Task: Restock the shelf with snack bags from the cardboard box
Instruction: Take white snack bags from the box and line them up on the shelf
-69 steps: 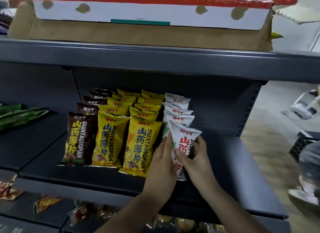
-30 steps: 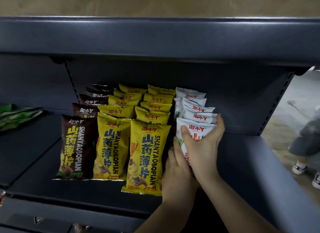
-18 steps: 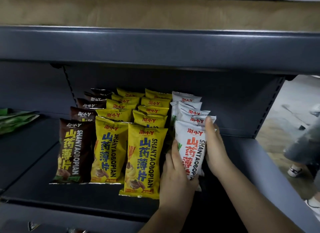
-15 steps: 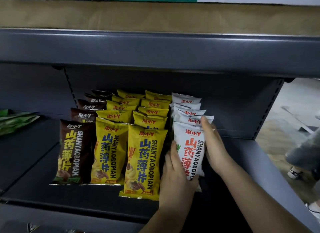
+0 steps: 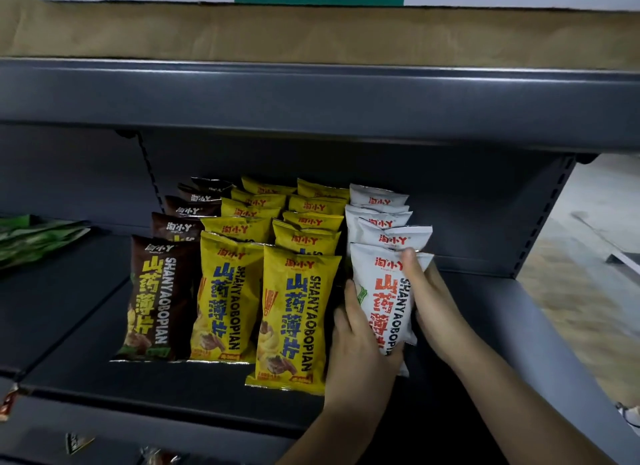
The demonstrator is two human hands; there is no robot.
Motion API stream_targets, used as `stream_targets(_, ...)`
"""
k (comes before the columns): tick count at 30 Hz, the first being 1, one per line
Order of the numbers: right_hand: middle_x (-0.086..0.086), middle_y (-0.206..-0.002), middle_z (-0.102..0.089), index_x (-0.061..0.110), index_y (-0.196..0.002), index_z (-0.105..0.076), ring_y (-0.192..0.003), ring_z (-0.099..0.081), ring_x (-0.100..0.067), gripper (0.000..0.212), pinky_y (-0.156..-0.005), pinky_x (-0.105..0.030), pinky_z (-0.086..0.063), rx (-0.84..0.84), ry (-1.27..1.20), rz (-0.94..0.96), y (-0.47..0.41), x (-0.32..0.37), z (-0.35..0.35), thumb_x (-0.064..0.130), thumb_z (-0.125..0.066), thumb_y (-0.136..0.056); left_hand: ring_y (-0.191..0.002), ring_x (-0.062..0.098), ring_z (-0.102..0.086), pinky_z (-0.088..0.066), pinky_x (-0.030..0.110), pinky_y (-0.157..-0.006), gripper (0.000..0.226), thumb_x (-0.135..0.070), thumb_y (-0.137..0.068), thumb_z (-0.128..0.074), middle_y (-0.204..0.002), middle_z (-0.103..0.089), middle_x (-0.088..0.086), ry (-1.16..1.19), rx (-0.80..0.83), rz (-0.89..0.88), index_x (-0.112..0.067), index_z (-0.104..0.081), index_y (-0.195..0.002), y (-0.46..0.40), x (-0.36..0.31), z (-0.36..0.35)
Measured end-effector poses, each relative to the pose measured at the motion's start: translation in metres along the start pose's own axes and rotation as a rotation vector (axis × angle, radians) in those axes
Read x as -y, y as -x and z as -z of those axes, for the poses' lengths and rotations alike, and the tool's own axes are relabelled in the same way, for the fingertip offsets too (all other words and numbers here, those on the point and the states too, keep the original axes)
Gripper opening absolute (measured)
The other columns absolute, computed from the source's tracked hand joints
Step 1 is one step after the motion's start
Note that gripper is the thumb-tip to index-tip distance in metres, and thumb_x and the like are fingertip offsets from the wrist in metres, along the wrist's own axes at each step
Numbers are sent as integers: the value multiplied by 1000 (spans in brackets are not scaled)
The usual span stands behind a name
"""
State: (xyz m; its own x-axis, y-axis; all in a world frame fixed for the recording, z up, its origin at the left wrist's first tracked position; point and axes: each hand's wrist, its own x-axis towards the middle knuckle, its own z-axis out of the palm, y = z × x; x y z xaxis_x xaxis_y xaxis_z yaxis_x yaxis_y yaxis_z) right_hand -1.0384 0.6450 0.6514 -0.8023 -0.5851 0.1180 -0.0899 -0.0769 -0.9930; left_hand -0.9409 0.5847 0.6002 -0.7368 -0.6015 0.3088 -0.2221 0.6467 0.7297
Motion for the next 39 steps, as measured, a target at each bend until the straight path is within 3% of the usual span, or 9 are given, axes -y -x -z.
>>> stream_targets(3,3,-122,-65,30,-134,-44,-110,-63,-13,83,-75,-25,-51,59,23,-82,15,-16,3,76,-54,-65,-137,13,-28,-30,23,-107,105,-42,-80,-67,-148,-17,-1,19,10,20,-20,10,-148,0,0,0)
stream_targets(8,2,-116,-69,27,-128,-50,-99,-68,-10,61,-72,-20,-51,143,-34,-82,26,-18,4,54,-55,-74,-139,15,-21,-26,27,-112,105,-40,-80,-67,-150,-14,0,24,27,1,-20,11,-148,-1,0,-4)
stream_targets(14,4,-118,-69,28,-127,-54,-108,-65,-12,49,-94,-32,-49,224,4,-105,23,-3,7,45,-57,-81,-137,18,-22,-26,29,-112,117,-47,-75,-71,-146,-16,3,-6,27,22,-16,15,-147,-3,-3,-9)
stream_targets(18,9,-114,-69,27,-130,-51,-99,-67,-1,44,-75,-15,-53,47,97,0,27,-1,8,32,-61,-88,-140,28,-24,-25,31,-112,120,-45,-66,-78,-147,-22,17,-131,-35,-96,-3,0,-147,8,-7,-4)
stream_targets(24,12,-118,-63,27,-135,-41,-99,-61,10,63,-77,-8,-50,-20,199,70,48,-14,3,10,-70,-82,-139,29,-29,-35,42,-110,59,-10,-83,-52,-141,-39,16,-176,-244,-515,3,-34,-138,34,4,37)
stream_targets(26,14,-117,-62,29,-135,-37,-98,-60,12,67,-80,-10,-51,17,244,40,56,-18,1,9,-72,-81,-138,31,-30,-33,47,-110,61,-8,-80,-52,-141,-37,16,-218,-278,-478,2,-33,-137,36,19,54)
stream_targets(29,18,-112,-57,35,-128,-30,-88,-56,21,67,-65,-2,-46,52,254,15,61,-20,-4,5,-69,-83,-136,34,-30,-32,49,-110,70,-19,-79,-48,-143,-29,16,-214,-261,-274,0,-24,-142,36,46,72)
stream_targets(34,21,-113,-55,45,-110,-37,-90,-53,24,51,-65,-1,-45,24,316,17,59,-22,-10,11,-67,-86,-142,24,-18,-24,33,-112,85,-27,-90,-57,-151,-16,7,41,-92,13,-16,3,-149,37,61,76)
stream_targets(39,20,-116,-56,50,-109,-37,-95,-55,18,53,-67,-5,-47,13,341,14,58,-23,-14,15,-68,-84,-142,22,-18,-26,42,-114,91,-34,-83,-66,-151,-25,8,109,-32,44,-10,-8,-148,12,60,72)
